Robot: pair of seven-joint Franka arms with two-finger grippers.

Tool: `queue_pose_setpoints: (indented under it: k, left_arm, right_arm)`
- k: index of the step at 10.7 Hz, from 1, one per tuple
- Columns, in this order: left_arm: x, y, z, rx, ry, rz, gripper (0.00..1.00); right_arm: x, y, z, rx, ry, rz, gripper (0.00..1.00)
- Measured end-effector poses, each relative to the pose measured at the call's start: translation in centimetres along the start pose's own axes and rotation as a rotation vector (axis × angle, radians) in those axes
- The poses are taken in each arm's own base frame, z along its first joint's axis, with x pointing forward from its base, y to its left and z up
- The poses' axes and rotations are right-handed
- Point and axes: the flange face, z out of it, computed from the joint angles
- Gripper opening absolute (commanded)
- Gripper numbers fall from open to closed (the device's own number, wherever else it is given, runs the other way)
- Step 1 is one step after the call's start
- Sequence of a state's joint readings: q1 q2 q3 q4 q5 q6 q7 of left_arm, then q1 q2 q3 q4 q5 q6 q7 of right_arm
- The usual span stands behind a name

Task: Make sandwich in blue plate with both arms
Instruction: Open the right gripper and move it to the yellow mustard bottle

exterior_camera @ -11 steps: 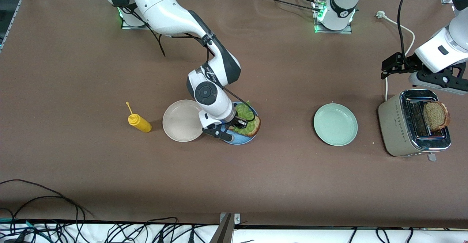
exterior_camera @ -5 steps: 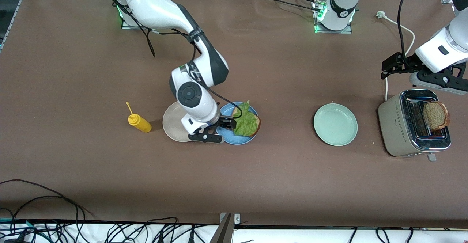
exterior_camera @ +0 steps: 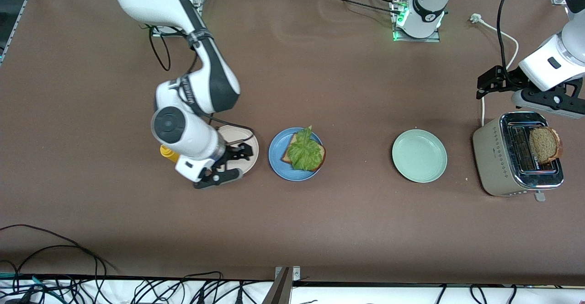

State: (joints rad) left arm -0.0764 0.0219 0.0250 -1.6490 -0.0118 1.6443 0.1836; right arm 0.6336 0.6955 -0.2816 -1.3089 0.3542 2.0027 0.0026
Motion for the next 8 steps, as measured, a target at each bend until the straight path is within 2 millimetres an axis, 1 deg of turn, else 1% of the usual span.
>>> queue_pose_setpoints:
  k: [1,3,5,6,7,8]
  left_arm:
    - [0.0,0.0,0.0,0.0,0.0,0.0,1.0]
    - [0.0,0.0,0.0,0.0,0.0,0.0,1.0]
    - [0.0,0.0,0.0,0.0,0.0,0.0,1.0]
    - [0.0,0.0,0.0,0.0,0.0,0.0,1.0]
    - [0.0,0.0,0.0,0.0,0.0,-0.001,1.0]
    - [0.0,0.0,0.0,0.0,0.001,-0.001,1.0]
  right_arm:
    - [-0.6,2.3,-1.4,0.009,-0.016,-0.041,1.0]
    - [-2.5,6.0,-4.0,0.039,-0.062,-0.151,1.0]
    - [-5.1,8.5,-6.6,0.095,-0.153,-0.28,1.0]
    - [-6.0,9.7,-7.9,0.121,-0.175,-0.346,1.0]
    - [-6.5,11.2,-8.9,0.139,-0.173,-0.416,1.0]
    - [-6.9,13.3,-9.6,0.158,-0.172,-0.486,1.0]
